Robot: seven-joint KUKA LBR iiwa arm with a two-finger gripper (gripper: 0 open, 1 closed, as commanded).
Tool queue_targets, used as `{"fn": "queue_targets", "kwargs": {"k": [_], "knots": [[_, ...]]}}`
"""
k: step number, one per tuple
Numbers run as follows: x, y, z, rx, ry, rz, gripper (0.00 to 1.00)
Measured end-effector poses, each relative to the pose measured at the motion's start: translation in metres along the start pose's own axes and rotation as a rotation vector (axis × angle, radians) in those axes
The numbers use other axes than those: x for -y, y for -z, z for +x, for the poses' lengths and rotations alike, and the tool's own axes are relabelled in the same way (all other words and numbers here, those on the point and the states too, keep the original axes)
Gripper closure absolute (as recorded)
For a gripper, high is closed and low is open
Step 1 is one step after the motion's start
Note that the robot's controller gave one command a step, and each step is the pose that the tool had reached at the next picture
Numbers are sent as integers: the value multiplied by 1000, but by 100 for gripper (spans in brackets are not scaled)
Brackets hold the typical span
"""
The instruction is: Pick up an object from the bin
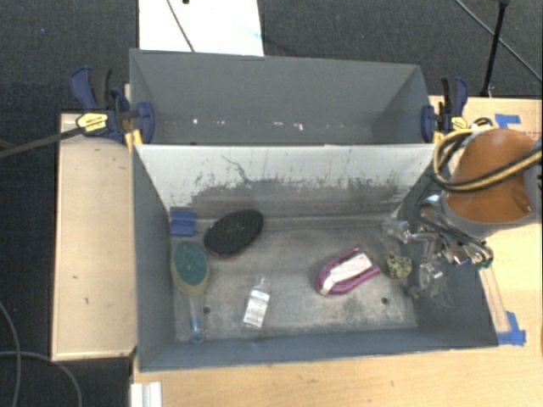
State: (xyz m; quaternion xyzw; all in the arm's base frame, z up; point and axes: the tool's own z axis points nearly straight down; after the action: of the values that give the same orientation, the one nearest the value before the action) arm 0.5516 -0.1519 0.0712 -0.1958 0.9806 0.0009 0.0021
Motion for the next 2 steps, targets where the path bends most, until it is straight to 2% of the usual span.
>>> {"fn": "queue_targets", "kwargs": {"k": [1, 2], "knots": [[0, 1, -1, 2, 6, 3, 100], [-32, 103, 38, 3, -10, 6, 100]]}}
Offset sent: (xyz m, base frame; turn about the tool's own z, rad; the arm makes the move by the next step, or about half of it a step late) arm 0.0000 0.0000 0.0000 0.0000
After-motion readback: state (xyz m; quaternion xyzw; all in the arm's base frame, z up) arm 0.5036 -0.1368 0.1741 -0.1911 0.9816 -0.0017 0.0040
